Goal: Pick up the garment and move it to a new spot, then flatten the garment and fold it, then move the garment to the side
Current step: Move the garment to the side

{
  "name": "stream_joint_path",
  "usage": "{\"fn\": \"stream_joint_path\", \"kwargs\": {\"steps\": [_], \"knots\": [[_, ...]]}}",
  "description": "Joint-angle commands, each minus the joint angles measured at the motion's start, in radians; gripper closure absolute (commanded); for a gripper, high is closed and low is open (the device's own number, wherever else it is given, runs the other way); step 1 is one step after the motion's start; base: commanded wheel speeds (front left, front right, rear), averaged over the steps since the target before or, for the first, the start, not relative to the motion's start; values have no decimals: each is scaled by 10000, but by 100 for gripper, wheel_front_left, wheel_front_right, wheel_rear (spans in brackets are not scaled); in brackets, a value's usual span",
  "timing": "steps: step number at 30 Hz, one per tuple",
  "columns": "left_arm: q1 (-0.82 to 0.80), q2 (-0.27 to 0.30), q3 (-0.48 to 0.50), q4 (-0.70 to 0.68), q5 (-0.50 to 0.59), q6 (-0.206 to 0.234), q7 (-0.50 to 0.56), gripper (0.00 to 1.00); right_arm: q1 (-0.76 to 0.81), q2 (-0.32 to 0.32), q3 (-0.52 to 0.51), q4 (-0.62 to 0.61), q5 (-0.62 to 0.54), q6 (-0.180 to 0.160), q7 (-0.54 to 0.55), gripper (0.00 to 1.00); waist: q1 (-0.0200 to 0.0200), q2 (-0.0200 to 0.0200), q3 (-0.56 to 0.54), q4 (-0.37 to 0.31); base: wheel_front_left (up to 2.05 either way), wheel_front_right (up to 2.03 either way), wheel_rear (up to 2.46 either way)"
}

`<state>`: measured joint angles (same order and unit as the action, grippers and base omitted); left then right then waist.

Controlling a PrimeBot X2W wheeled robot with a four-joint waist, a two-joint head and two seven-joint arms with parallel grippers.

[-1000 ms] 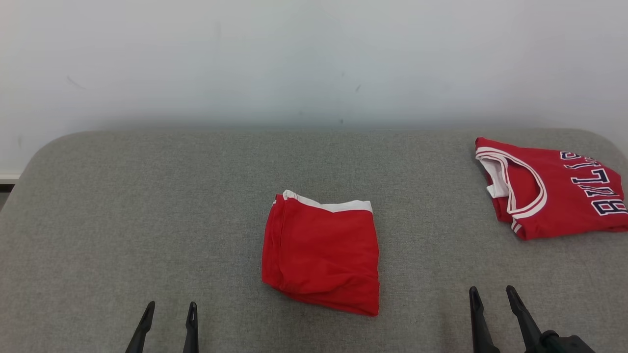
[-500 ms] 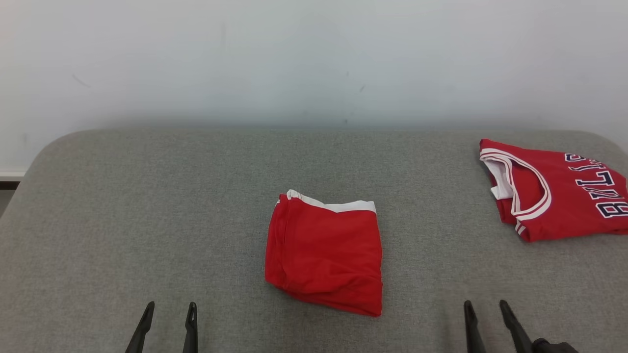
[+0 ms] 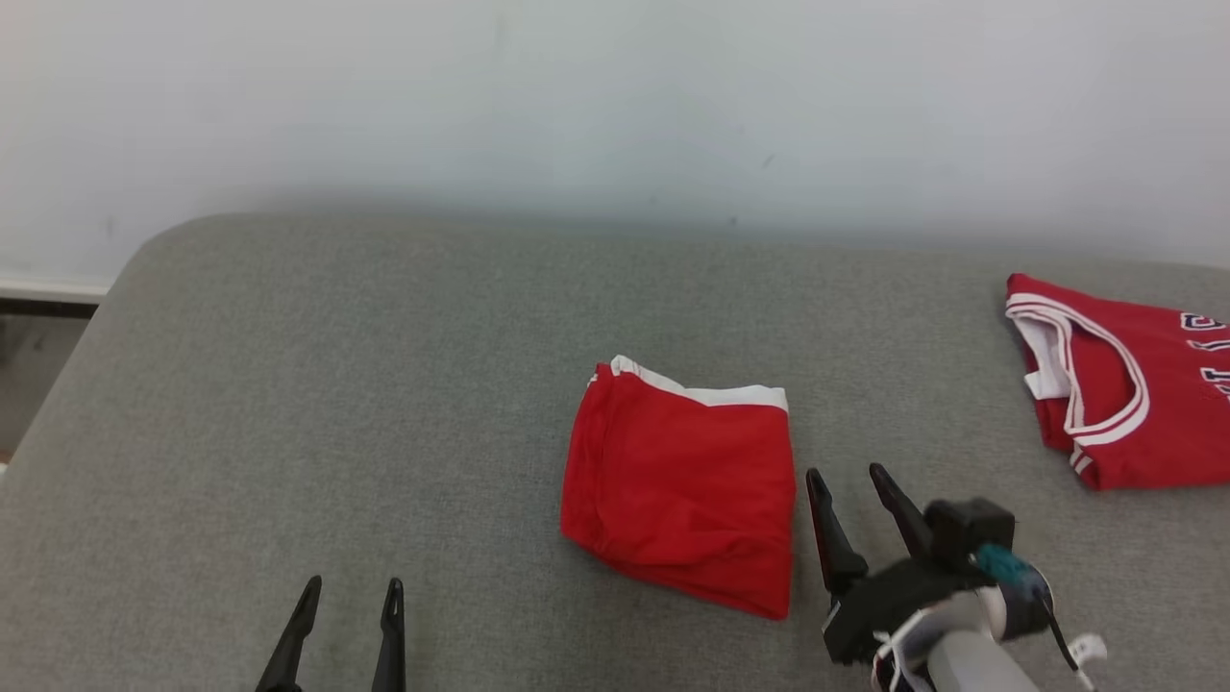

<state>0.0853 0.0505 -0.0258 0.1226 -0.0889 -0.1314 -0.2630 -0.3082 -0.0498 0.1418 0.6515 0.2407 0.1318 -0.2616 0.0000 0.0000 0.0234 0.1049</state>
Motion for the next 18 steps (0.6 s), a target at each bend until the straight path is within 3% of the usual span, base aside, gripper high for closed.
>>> {"fn": "stream_joint_path", "kwargs": {"steps": [1,11,18], "knots": [[-141,-2,-24,12,-20,18,-30,0,-374,-5,103,447,78,-20,-38,0,0,0,251,241,0,0,0],[-643,-3,-334,130,-142,20,-30,0,-2730,-5,719,4400,1613,-20,191,0,0,0,820,1069,0,0,0],[-727,-5,-306,168,-132,20,-30,0,-2800,22,1818,5204,3039,-20,688,0,0,0,981,1184,0,0,0]]}}
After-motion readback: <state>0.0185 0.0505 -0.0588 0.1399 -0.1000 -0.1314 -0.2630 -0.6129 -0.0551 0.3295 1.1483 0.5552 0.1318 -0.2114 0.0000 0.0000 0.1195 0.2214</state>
